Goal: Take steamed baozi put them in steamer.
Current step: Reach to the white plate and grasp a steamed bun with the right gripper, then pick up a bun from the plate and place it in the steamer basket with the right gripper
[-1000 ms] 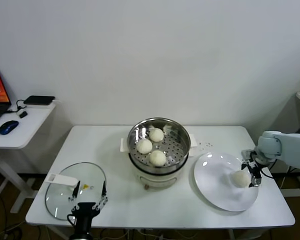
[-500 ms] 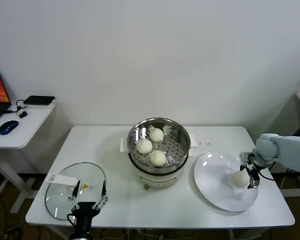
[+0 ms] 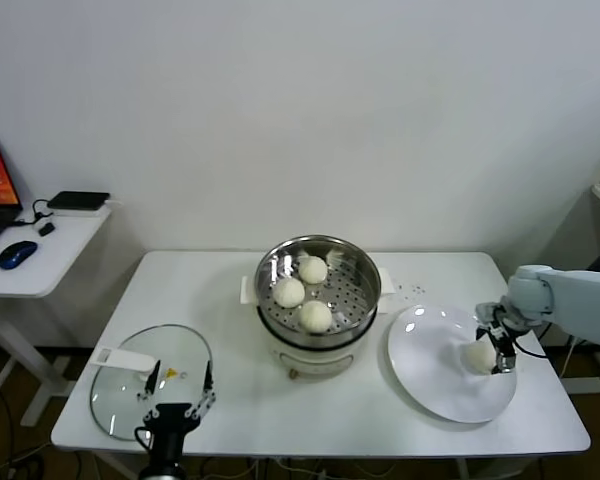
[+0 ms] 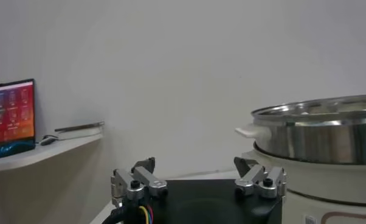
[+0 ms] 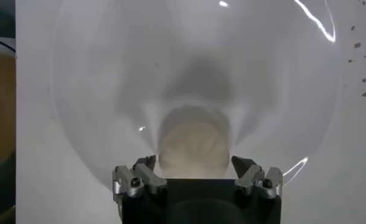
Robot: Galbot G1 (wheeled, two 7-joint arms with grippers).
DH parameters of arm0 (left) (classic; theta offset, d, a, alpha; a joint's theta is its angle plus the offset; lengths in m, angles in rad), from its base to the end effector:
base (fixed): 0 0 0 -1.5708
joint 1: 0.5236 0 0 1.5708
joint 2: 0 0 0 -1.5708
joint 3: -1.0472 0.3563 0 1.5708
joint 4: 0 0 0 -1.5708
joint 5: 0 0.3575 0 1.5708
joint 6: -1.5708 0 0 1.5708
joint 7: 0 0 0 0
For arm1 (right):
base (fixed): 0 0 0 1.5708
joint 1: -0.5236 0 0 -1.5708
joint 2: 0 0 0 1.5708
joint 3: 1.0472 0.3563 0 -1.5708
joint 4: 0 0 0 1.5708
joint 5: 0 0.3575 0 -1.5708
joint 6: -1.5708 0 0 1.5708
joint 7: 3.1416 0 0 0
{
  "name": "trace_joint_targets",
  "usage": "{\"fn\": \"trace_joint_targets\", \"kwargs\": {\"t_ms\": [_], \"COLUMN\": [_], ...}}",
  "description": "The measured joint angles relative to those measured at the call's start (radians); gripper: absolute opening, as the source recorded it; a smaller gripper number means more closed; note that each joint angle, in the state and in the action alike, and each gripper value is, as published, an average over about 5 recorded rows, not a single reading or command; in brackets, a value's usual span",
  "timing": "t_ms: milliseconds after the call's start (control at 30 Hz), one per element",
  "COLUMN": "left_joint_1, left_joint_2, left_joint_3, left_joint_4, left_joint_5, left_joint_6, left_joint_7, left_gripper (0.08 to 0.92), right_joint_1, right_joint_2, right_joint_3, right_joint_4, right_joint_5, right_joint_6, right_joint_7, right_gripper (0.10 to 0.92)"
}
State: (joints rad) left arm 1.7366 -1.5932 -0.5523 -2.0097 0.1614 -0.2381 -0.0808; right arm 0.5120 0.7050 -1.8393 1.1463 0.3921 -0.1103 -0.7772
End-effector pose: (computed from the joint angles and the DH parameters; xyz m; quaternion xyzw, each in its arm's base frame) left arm 0.1195 0.0047 -0.3636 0.0389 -0.9961 -0.0788 0.0046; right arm 0.4978 -0.2352 -0.2377 0.4747 -0.4878 0.5509 0.4829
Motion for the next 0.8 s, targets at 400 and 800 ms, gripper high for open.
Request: {"fn": "trace_joint_targets", "kwargs": {"t_ms": [400, 800], "left_joint_1": [0.000, 0.003], "left_joint_2": [-0.002, -0.002], "left_joint_3": [0.000, -0.003], "left_joint_4": [0.000, -0.004], "left_joint_5": [0.000, 0.000], "left_joint_6": [-0.002, -0.002], "left_joint_7": [0.000, -0.001], "left_gripper": [0.823, 0.823], "right_joint_1": [0.005, 0.009], "right_joint_2": [0.003, 0.005], "right_joint_3": [0.001, 0.005], "right_joint_4": [-0.009, -0.010], "right_joint_5": [-0.017, -0.022], "right_joint_6": [0.009, 0.020], "right_joint_7": [-0.006, -0.016], "right_gripper": [0.741, 0.702]}}
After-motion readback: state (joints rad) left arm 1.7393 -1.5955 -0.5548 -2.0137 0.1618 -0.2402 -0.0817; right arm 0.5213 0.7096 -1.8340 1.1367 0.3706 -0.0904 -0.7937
